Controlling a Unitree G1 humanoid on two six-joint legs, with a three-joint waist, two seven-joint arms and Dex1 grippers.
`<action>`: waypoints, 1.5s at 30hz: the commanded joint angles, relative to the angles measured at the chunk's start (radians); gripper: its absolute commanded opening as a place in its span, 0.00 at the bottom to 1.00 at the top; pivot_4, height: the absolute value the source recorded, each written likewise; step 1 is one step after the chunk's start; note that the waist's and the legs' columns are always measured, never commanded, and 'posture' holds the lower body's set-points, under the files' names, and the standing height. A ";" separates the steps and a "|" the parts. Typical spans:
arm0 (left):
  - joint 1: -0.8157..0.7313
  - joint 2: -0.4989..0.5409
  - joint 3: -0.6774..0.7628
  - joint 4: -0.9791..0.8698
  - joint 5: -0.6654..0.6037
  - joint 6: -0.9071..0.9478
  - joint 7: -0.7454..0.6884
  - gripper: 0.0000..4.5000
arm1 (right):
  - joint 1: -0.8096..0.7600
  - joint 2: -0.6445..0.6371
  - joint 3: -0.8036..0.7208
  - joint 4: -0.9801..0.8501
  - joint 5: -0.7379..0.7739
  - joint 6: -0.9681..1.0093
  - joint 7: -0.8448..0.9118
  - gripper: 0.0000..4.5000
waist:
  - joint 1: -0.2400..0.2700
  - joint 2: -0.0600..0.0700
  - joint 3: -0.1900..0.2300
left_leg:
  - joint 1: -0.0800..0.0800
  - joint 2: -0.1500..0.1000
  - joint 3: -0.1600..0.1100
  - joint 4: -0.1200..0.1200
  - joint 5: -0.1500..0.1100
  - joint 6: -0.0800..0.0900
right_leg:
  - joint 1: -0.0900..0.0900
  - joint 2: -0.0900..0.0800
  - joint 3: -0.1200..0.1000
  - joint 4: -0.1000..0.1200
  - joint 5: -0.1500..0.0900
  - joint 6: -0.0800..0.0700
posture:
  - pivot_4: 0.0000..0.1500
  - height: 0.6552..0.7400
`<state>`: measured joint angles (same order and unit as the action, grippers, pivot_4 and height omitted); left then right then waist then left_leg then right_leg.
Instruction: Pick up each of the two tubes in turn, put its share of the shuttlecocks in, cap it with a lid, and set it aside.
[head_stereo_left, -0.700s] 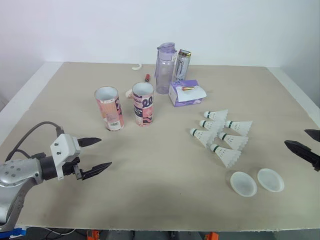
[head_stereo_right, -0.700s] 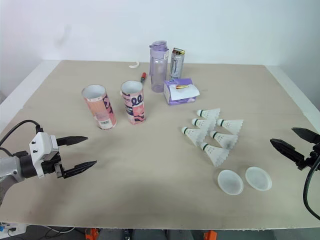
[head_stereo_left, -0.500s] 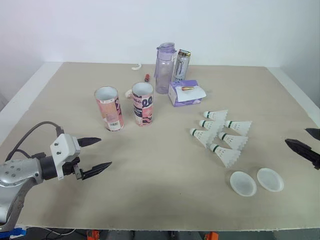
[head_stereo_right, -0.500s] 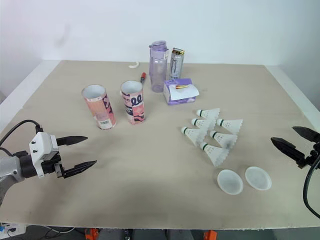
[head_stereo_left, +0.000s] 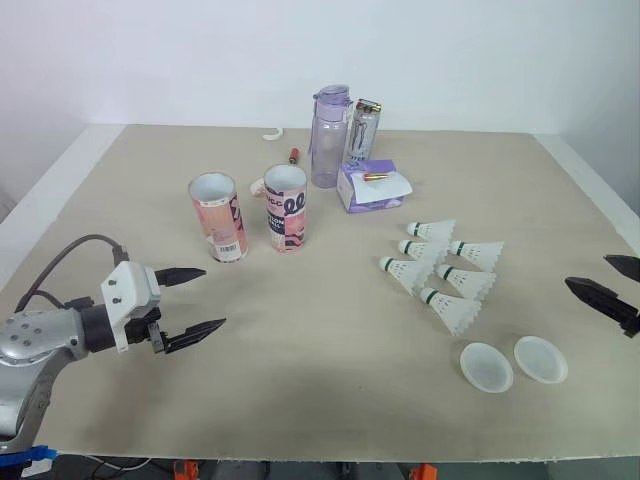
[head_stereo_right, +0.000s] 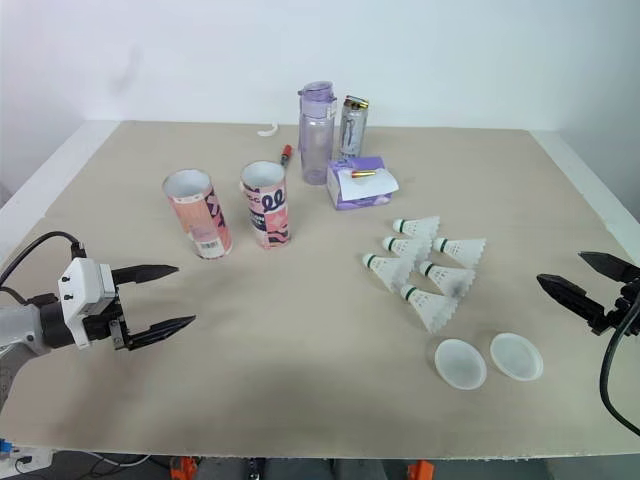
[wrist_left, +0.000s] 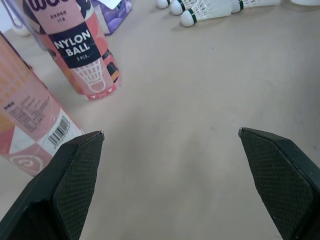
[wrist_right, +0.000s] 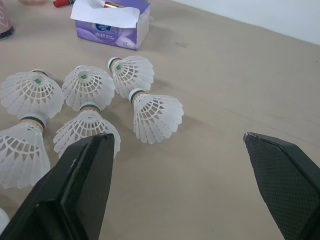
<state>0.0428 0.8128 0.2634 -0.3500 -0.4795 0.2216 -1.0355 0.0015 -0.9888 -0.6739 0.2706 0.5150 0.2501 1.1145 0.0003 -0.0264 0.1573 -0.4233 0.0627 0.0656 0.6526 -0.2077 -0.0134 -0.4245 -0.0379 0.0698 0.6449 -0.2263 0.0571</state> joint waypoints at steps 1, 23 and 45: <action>-0.028 -0.006 -0.006 0.007 0.006 -0.019 0.009 1.00 | -0.032 -0.006 0.020 -0.004 -0.006 -0.053 0.024 0.99 | 0.000 0.000 0.000 | 0.000 0.000 0.000 0.000 0.000 0.000 | 0.000 0.000 0.000 0.000 0.000 0.000 | 1.00 1.00; -0.091 -0.262 0.038 0.171 0.041 0.034 0.409 1.00 | -0.419 0.395 0.665 -0.451 0.046 0.092 -0.065 0.99 | -0.016 -0.003 0.000 | -0.002 -0.001 -0.001 0.001 0.000 0.000 | 0.000 0.001 0.002 0.002 0.001 -0.001 | 1.00 1.00; -0.503 -0.270 -0.121 0.740 0.163 -0.119 0.228 1.00 | -0.424 0.469 0.735 -0.452 -0.073 0.009 -0.112 0.99 | -0.021 -0.005 0.000 | -0.001 0.001 -0.003 0.001 0.000 0.000 | 0.000 0.005 0.002 0.004 0.004 0.002 | 1.00 1.00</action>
<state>-0.4016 0.5373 0.1509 0.3322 -0.3313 0.1498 -0.7821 -0.4136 -0.5163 0.0802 -0.1326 0.4368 0.2656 1.0160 -0.0204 -0.0315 0.1577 -0.4242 0.0636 0.0628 0.6534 -0.2076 -0.0136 -0.4246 -0.0328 0.0720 0.6484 -0.2217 0.0590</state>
